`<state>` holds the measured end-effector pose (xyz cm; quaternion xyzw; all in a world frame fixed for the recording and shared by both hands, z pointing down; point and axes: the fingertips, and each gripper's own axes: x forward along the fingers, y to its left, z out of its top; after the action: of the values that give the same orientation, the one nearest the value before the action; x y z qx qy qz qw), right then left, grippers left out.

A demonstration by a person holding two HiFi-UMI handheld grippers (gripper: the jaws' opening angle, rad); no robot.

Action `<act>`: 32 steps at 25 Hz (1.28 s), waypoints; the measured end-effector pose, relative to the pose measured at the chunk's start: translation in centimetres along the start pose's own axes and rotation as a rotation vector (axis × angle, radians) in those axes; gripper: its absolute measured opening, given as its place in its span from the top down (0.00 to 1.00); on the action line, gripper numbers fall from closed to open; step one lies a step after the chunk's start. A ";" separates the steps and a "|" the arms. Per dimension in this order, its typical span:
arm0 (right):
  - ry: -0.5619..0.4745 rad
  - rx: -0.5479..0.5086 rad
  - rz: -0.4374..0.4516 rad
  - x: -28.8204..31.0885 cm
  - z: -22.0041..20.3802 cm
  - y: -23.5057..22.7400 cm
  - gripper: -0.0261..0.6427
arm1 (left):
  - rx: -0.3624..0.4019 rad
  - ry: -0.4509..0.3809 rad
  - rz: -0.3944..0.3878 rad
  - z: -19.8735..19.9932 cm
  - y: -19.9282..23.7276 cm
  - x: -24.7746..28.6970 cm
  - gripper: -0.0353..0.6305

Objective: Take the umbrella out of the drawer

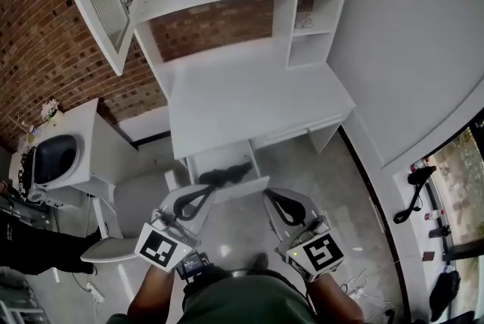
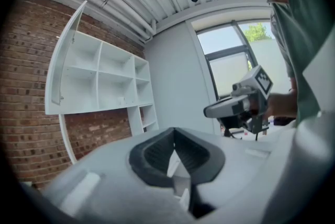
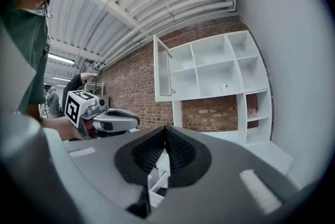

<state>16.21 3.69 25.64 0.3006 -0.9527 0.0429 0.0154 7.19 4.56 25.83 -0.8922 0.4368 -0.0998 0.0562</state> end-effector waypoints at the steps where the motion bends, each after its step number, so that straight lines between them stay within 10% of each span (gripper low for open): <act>1: -0.004 0.008 -0.001 0.0 0.0 -0.6 0.95 | 0.002 0.006 0.003 0.0 0.0 0.5 0.94; 32: 0.074 0.006 -0.117 18.8 0.0 -7.4 0.95 | -0.053 -0.057 -0.123 -3.9 19.0 8.0 0.94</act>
<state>5.09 -13.07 27.25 0.3541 -0.9321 0.0556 0.0523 -3.49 -13.40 27.07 -0.9210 0.3820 -0.0660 0.0386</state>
